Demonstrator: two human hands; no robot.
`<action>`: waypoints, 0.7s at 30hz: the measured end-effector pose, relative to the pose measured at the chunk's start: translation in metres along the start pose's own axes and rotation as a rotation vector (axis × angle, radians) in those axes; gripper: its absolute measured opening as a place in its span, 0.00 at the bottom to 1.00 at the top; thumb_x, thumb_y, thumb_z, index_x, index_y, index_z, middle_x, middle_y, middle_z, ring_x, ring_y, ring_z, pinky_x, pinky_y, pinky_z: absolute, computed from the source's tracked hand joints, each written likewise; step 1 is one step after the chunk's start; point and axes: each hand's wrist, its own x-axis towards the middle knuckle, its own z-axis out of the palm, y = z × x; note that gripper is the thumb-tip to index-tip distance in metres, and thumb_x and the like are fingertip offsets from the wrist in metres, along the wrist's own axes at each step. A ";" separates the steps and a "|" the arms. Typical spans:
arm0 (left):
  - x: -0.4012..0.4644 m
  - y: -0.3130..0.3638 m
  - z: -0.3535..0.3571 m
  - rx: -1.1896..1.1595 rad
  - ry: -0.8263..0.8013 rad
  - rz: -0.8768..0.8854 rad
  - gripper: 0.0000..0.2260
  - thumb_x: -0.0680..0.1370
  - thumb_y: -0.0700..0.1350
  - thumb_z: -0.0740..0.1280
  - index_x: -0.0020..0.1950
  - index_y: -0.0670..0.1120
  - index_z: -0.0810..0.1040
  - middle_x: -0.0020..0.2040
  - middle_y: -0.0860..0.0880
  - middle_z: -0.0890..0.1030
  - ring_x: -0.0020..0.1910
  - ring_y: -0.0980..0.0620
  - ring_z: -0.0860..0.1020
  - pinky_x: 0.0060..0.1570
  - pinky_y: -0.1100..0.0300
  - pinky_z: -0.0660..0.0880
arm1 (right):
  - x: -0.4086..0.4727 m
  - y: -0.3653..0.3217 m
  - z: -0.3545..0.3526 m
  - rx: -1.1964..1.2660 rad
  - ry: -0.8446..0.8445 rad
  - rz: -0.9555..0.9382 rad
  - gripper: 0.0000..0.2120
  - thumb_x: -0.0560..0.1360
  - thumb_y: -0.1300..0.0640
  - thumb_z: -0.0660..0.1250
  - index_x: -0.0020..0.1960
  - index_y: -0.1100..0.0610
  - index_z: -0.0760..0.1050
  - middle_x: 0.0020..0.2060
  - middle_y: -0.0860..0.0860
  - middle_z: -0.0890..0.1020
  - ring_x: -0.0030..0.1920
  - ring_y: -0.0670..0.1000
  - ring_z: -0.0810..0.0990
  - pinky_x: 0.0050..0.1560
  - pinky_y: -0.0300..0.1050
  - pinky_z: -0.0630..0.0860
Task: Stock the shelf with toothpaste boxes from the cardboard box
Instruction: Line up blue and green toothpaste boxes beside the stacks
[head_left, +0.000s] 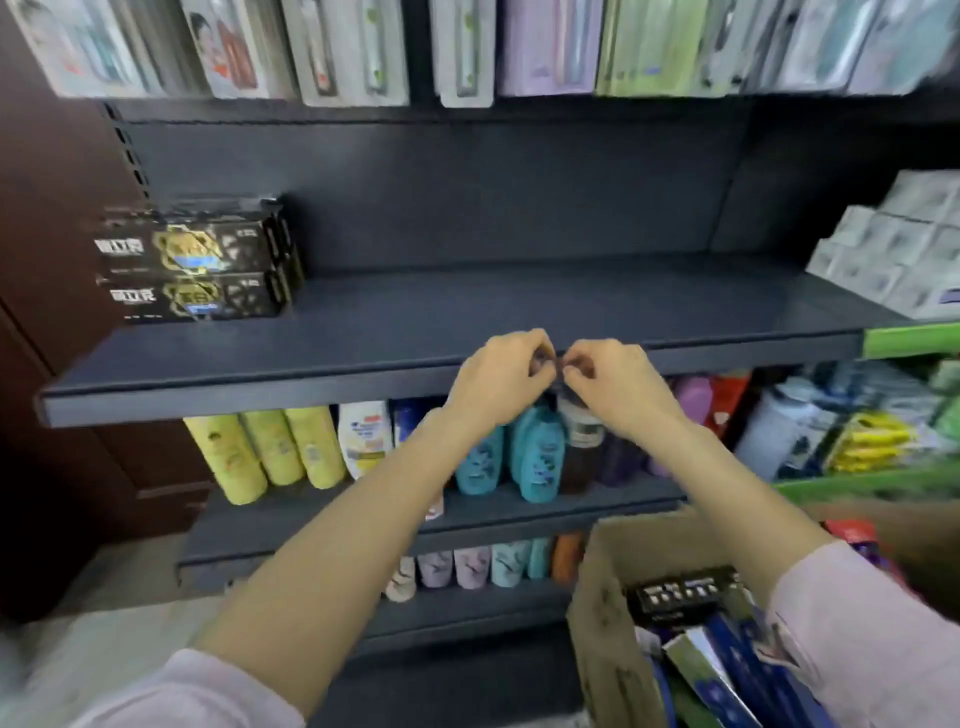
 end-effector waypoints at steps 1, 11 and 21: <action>-0.004 0.016 0.019 -0.018 -0.014 -0.022 0.08 0.77 0.46 0.63 0.53 0.47 0.77 0.47 0.50 0.81 0.47 0.48 0.78 0.40 0.58 0.71 | -0.010 0.026 -0.003 -0.027 -0.029 0.030 0.10 0.76 0.55 0.61 0.52 0.53 0.79 0.50 0.58 0.83 0.53 0.60 0.79 0.50 0.51 0.76; -0.061 0.089 0.192 0.088 -0.422 -0.151 0.14 0.76 0.44 0.64 0.61 0.44 0.75 0.59 0.43 0.74 0.61 0.43 0.72 0.59 0.51 0.71 | -0.101 0.218 0.023 -0.135 -0.465 0.245 0.13 0.75 0.57 0.61 0.57 0.57 0.78 0.53 0.59 0.82 0.54 0.60 0.80 0.53 0.53 0.77; -0.074 0.105 0.299 -0.035 -0.816 -0.582 0.16 0.78 0.44 0.64 0.63 0.38 0.73 0.62 0.40 0.76 0.59 0.42 0.76 0.56 0.54 0.73 | -0.114 0.297 0.069 -0.203 -0.622 0.520 0.24 0.78 0.52 0.61 0.69 0.63 0.62 0.67 0.64 0.63 0.68 0.64 0.63 0.67 0.56 0.64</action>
